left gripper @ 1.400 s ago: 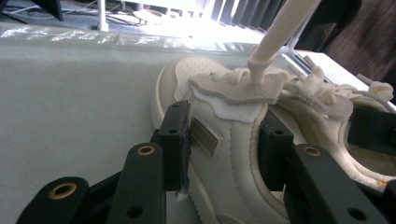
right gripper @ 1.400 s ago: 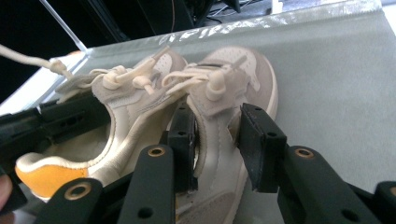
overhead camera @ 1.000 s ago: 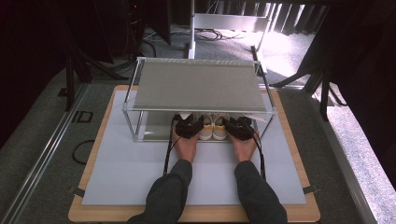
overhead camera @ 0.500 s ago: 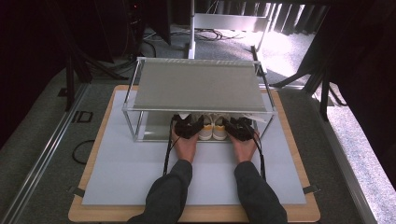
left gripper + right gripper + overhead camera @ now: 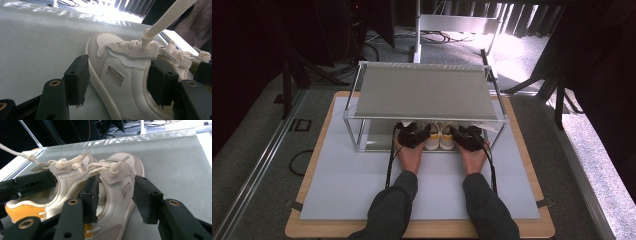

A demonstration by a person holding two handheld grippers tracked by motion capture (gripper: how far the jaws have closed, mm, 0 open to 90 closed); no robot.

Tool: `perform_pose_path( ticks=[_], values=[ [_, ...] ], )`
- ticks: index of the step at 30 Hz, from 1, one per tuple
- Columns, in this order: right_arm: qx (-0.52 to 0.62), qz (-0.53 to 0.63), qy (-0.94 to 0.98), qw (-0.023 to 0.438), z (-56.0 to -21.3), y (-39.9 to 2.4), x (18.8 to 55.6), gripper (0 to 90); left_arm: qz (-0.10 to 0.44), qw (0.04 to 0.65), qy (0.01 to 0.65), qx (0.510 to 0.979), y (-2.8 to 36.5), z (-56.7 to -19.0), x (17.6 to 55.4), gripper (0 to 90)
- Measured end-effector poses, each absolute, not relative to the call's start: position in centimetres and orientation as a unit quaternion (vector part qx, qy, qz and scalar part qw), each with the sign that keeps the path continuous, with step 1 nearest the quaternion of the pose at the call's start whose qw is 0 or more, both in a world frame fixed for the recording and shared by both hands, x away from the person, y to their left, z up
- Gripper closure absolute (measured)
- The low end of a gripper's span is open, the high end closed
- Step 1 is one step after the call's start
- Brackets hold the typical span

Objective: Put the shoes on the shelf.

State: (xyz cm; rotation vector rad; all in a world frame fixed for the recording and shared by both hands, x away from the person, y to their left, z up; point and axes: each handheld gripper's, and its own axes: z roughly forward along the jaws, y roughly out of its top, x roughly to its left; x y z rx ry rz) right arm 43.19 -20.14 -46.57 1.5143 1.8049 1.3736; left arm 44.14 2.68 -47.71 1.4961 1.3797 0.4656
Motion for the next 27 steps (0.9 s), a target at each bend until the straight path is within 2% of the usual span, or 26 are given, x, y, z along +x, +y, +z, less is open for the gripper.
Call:
perform_pose_path(
  ticks=[1,4,7,11,19,27],
  values=[
    [0.543,0.493,0.647,0.206,-46.6,-20.1,43.2,55.1,0.196,0.469,0.549,0.664,3.5,-47.6,43.9,38.4],
    [0.543,0.494,0.647,0.207,-46.6,-20.2,43.2,55.0,0.198,0.48,0.545,0.659,3.4,-47.6,43.9,38.2],
    [0.542,0.497,0.647,0.205,-46.5,-20.2,43.1,54.7,0.198,0.509,0.55,0.632,2.8,-47.6,43.9,37.3],
    [0.54,0.5,0.646,0.203,-46.5,-20.2,43.0,54.3,0.202,0.506,0.538,0.643,3.1,-47.6,43.7,36.8],
    [0.535,0.515,0.637,0.207,-46.5,-20.3,42.5,54.2,0.207,0.527,0.544,0.619,3.0,-47.5,43.0,36.1],
    [0.529,0.525,0.634,0.205,-46.3,-20.5,42.0,53.5,0.207,0.538,0.535,0.617,3.1,-47.4,42.6,35.7]
  ],
)
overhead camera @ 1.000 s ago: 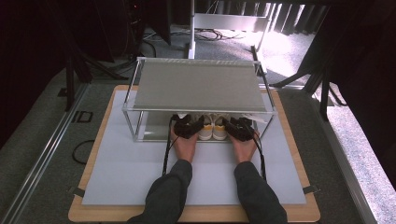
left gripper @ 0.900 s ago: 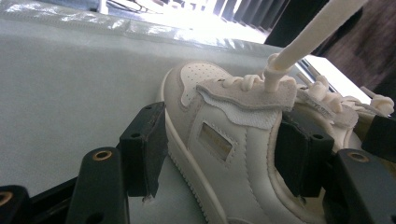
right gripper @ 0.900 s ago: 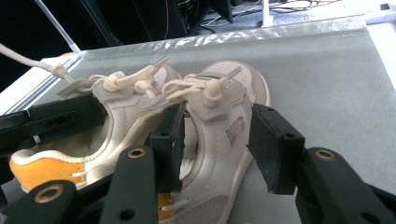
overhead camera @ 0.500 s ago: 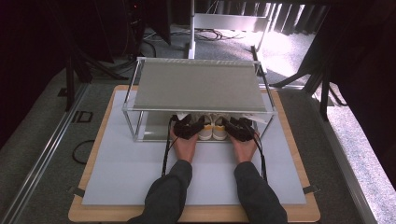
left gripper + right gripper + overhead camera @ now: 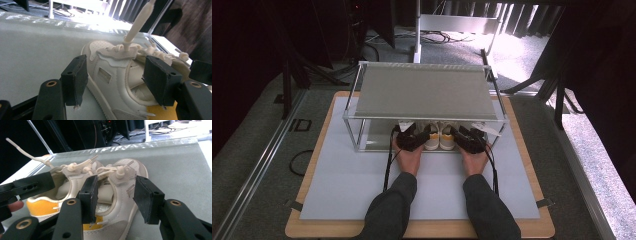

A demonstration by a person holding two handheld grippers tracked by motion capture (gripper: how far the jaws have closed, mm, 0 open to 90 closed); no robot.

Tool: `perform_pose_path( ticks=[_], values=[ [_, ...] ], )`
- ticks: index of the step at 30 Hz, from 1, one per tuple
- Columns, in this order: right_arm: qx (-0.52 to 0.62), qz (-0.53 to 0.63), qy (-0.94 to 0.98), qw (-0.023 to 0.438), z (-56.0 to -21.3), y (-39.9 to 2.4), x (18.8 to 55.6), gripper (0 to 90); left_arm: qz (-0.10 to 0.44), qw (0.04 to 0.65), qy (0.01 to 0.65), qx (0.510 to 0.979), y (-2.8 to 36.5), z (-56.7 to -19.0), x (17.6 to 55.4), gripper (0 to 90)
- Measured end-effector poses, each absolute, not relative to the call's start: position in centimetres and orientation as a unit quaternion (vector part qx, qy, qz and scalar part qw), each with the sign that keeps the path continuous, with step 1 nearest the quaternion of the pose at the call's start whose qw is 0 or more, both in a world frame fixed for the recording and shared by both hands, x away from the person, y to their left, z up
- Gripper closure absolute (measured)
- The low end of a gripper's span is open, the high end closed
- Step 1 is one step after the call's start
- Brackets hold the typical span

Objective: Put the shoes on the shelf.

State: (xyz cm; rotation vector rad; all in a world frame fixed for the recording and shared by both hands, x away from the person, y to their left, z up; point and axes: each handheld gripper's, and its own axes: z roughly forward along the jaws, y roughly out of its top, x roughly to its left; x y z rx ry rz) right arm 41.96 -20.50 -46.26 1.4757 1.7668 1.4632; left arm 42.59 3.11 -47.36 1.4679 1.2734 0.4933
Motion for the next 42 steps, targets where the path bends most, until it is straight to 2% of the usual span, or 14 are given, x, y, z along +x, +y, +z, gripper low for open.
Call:
perform_pose_path(
  ticks=[3,4,13,26,42],
  values=[
    [0.518,0.532,0.635,0.211,-46.1,-20.6,41.8,53.4,0.207,0.544,0.53,0.616,3.1,-47.3,42.4,35.7],
    [0.516,0.533,0.636,0.211,-46.0,-20.6,41.7,53.4,0.209,0.535,0.524,0.63,3.4,-47.3,42.3,35.7],
    [0.503,0.54,0.64,0.215,-45.6,-20.5,41.0,53.0,0.208,0.55,0.52,0.619,3.2,-46.9,41.6,35.4],
    [0.496,0.531,0.651,0.219,-45.2,-20.6,39.7,52.6,0.214,0.548,0.509,0.628,3.5,-46.2,40.3,35.5],
    [0.481,0.511,0.679,0.217,-44.8,-21.4,37.3,50.9,0.196,0.545,0.461,0.673,4.1,-45.2,37.1,35.5]
  ],
)
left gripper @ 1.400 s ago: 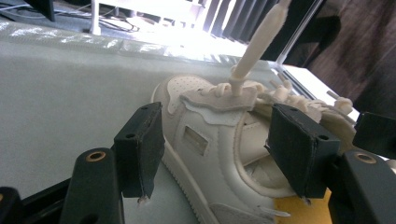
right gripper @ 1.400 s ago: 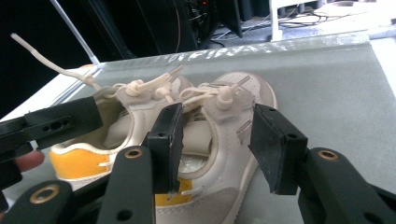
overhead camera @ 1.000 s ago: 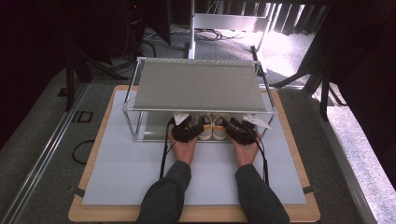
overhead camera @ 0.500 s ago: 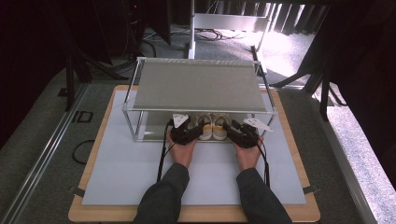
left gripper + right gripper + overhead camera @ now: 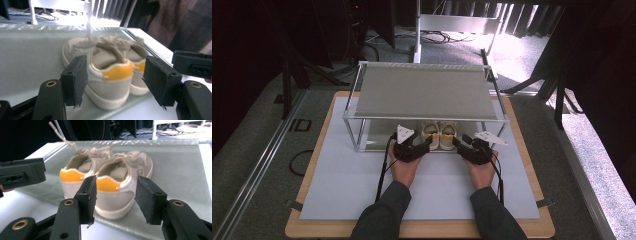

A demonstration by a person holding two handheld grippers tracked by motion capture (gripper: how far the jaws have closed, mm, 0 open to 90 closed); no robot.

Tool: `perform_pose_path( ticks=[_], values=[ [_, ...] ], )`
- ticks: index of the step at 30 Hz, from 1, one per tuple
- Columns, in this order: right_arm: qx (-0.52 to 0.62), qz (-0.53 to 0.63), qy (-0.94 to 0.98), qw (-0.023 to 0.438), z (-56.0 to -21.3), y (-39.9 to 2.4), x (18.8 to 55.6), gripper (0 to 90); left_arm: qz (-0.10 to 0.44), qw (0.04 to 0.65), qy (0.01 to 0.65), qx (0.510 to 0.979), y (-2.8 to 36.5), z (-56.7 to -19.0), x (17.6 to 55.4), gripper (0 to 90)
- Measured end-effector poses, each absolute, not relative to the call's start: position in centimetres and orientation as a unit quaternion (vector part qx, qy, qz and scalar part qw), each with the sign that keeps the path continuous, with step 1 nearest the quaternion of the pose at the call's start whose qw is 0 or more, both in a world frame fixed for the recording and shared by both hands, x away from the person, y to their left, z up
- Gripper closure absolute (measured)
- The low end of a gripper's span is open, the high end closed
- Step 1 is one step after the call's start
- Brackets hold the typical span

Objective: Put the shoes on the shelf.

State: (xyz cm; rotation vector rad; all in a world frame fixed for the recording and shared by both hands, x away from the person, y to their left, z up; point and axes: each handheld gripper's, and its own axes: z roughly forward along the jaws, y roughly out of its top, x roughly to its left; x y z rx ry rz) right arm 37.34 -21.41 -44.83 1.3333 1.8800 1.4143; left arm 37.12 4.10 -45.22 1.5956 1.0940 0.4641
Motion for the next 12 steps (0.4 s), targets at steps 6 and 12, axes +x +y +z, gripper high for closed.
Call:
perform_pose_path(
  ticks=[6,12],
  values=[
    [0.476,0.502,0.691,0.209,-44.7,-22.1,36.0,49.6,0.174,0.544,0.454,0.684,5.1,-44.9,35.2,35.5],
    [0.47,0.488,0.706,0.206,-44.5,-22.7,34.6,48.8,0.17,0.533,0.441,0.702,6.1,-45.0,33.3,35.3]
  ],
)
